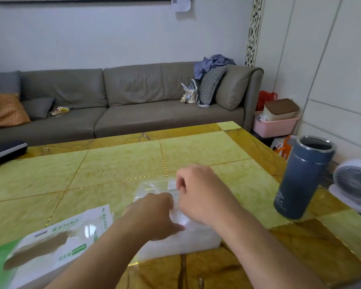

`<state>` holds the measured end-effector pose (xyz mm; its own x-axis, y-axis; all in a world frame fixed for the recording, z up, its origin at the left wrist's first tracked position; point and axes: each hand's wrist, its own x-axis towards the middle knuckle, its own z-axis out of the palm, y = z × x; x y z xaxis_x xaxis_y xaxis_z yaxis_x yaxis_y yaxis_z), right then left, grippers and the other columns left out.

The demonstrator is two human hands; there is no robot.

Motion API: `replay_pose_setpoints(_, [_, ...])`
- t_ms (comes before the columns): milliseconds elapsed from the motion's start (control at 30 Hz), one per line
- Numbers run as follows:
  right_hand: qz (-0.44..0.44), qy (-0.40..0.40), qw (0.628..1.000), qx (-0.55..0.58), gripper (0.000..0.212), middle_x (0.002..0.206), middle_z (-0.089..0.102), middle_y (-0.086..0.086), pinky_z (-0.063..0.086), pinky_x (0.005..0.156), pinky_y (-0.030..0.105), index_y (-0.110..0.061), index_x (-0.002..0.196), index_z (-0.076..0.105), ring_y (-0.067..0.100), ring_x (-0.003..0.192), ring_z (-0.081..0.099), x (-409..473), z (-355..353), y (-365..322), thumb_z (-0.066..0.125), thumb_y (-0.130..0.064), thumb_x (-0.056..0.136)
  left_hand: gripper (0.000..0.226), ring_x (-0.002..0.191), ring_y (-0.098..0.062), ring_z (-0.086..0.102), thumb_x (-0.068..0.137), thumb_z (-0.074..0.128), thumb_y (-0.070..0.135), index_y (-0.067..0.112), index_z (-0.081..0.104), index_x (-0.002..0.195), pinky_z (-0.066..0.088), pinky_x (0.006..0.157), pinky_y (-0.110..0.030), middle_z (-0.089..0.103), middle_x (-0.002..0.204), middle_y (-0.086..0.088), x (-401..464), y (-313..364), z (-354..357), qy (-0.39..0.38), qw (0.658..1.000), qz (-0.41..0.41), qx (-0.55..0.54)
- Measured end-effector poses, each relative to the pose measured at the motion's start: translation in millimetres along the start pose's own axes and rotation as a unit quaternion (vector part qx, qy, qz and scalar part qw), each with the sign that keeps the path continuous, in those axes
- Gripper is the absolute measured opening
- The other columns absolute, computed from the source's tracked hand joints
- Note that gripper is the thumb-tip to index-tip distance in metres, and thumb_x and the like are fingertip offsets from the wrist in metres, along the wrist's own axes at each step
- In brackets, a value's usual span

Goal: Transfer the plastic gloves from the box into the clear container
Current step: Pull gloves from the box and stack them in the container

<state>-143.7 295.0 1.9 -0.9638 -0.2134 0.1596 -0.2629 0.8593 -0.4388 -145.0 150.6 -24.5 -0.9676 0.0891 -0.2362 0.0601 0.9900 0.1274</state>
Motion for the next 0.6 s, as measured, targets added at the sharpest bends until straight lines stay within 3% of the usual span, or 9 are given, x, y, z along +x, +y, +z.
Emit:
replay_pose_setpoints(67, [0.022,-0.091,0.995,-0.018,0.016,0.097,0.064,0.004,0.06,0.069,0.039,-0.015,0.094,0.07,0.026,0.082,0.067,-6.2,4.2,-7.6,0.057,-0.011,0.086,0.05,0.091,-0.017,0.065,0.076,0.067,0.064,0.039,0.055,0.117,0.056,0.079,-0.036,0.065,0.107,0.009,1.7,1.5,-0.2,-0.009,1.0,0.003,0.002])
replay_pose_setpoints(133, [0.028,-0.151,0.985,-0.084,0.032,0.117,0.064,0.007,0.059,0.079,0.04,-0.016,0.12,0.069,0.029,0.097,0.068,-7.7,11.0,-4.6,0.059,-0.012,0.09,0.054,0.098,-0.017,0.064,0.081,0.068,0.06,0.038,0.054,0.128,0.056,0.084,-0.035,0.063,0.119,0.009,-0.1,-0.5,-0.8,-0.015,1.0,0.001,-0.011])
replay_pose_setpoints(200, [0.023,-0.165,0.978,-0.126,0.046,0.134,0.06,0.006,0.056,0.087,0.04,-0.019,0.138,0.061,0.031,0.112,0.066,-6.0,16.3,0.2,0.063,-0.015,0.092,0.058,0.099,-0.015,0.065,0.086,0.067,0.059,0.039,0.048,0.137,0.056,0.085,-0.033,0.06,0.129,0.01,-5.2,-3.4,-2.4,0.01,1.0,0.004,-0.012])
replay_pose_setpoints(300, [0.03,-0.173,0.975,-0.135,0.052,0.139,0.059,0.003,0.054,0.085,0.037,-0.023,0.143,0.057,0.028,0.114,0.066,-2.0,20.3,2.8,0.064,-0.02,0.091,0.059,0.11,-0.019,0.063,0.092,0.065,0.052,0.042,0.04,0.144,0.052,0.081,-0.032,0.054,0.132,0.006,-11.3,-2.3,-4.5,0.044,0.997,0.017,0.066])
replay_pose_setpoints(433, [0.069,-0.199,0.968,-0.137,0.054,0.141,0.053,0.002,0.045,0.079,0.033,-0.033,0.142,0.058,0.026,0.113,0.064,1.0,22.6,2.7,0.066,-0.026,0.089,0.048,0.11,-0.02,0.064,0.093,0.064,0.043,0.032,0.051,0.138,0.042,0.072,-0.03,0.06,0.124,0.005,-6.5,2.5,-2.8,-0.007,0.993,-0.012,0.115])
replay_pose_setpoints(533, [0.086,-0.214,0.962,-0.144,0.055,0.142,0.05,0.006,0.043,0.082,0.033,-0.034,0.143,0.058,0.028,0.118,0.062,3.9,23.1,3.6,0.069,-0.035,0.089,0.039,0.088,-0.017,0.061,0.091,0.069,0.038,0.023,0.056,0.124,0.038,0.06,-0.027,0.059,0.095,0.008,1.2,4.1,-3.1,-0.049,0.995,-0.031,0.087])
replay_pose_setpoints(600, [0.095,-0.235,0.955,-0.156,0.056,0.14,0.051,0.007,0.042,0.083,0.033,-0.034,0.142,0.059,0.027,0.12,0.06,8.9,23.4,3.2,0.072,-0.032,0.088,0.042,0.072,-0.014,0.055,0.091,0.068,0.029,0.017,0.052,0.127,0.035,0.053,-0.026,0.053,0.081,0.007,5.7,5.7,-1.5,-0.065,0.994,-0.036,0.078])
